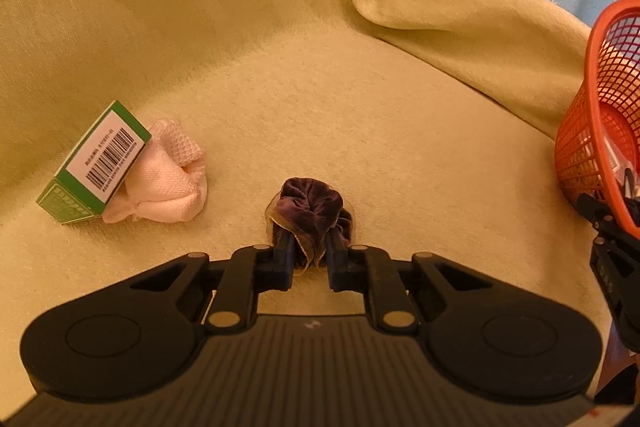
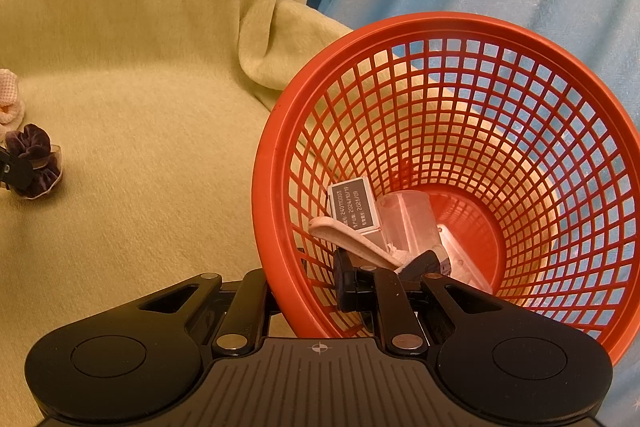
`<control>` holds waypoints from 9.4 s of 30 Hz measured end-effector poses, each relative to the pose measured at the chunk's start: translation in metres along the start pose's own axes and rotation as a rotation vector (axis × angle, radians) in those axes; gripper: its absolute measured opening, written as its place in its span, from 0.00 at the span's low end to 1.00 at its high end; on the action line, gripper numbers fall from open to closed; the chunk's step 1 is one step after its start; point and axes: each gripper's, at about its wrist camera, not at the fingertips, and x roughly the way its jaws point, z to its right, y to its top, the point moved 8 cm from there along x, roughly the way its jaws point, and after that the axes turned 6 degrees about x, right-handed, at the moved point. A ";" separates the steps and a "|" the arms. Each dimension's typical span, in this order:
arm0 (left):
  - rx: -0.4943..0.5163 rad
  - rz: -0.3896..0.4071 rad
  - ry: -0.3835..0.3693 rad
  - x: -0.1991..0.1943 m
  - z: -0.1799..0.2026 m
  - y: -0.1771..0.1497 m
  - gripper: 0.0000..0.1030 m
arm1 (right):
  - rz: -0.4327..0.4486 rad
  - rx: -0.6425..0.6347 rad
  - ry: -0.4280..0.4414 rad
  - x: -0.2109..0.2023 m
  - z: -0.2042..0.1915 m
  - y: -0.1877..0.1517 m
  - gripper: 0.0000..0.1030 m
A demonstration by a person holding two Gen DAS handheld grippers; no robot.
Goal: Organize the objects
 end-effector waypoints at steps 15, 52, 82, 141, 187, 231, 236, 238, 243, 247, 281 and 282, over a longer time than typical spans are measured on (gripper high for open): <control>-0.017 0.054 -0.004 -0.042 0.004 0.013 0.11 | -0.001 -0.003 0.000 -0.001 0.000 -0.001 0.10; 0.009 0.192 -0.037 -0.093 0.022 0.056 0.11 | 0.000 0.000 0.001 -0.003 0.001 -0.001 0.10; 0.077 0.238 -0.128 -0.118 0.058 0.084 0.11 | 0.001 0.005 0.000 0.000 0.000 0.003 0.10; 0.151 0.264 -0.259 -0.115 0.100 0.128 0.32 | 0.004 0.019 0.004 0.001 -0.002 0.005 0.10; 0.395 0.034 0.338 -0.030 -0.082 0.011 0.49 | -0.001 -0.001 -0.003 0.003 -0.005 0.003 0.10; -0.111 0.017 0.007 -0.035 -0.118 -0.033 0.75 | 0.000 -0.002 -0.002 0.002 -0.005 0.003 0.10; -0.093 0.026 -0.118 -0.051 -0.082 -0.044 0.74 | -0.002 -0.011 -0.006 0.004 -0.008 0.003 0.10; -0.054 0.025 -0.210 -0.058 -0.058 -0.046 0.74 | -0.001 -0.011 -0.005 0.003 -0.007 0.002 0.10; 0.138 0.070 -0.144 -0.067 -0.037 -0.036 0.72 | 0.000 -0.008 -0.004 0.004 -0.006 0.002 0.10; 0.202 0.081 -0.059 -0.058 -0.055 -0.020 0.75 | 0.000 -0.008 -0.004 0.004 -0.006 0.002 0.10; 0.318 0.001 -0.028 -0.016 -0.047 -0.021 0.55 | 0.000 -0.009 -0.002 0.003 -0.006 0.003 0.10; 0.324 0.000 -0.029 -0.018 -0.046 -0.022 0.52 | 0.000 -0.009 -0.002 0.003 -0.006 0.003 0.10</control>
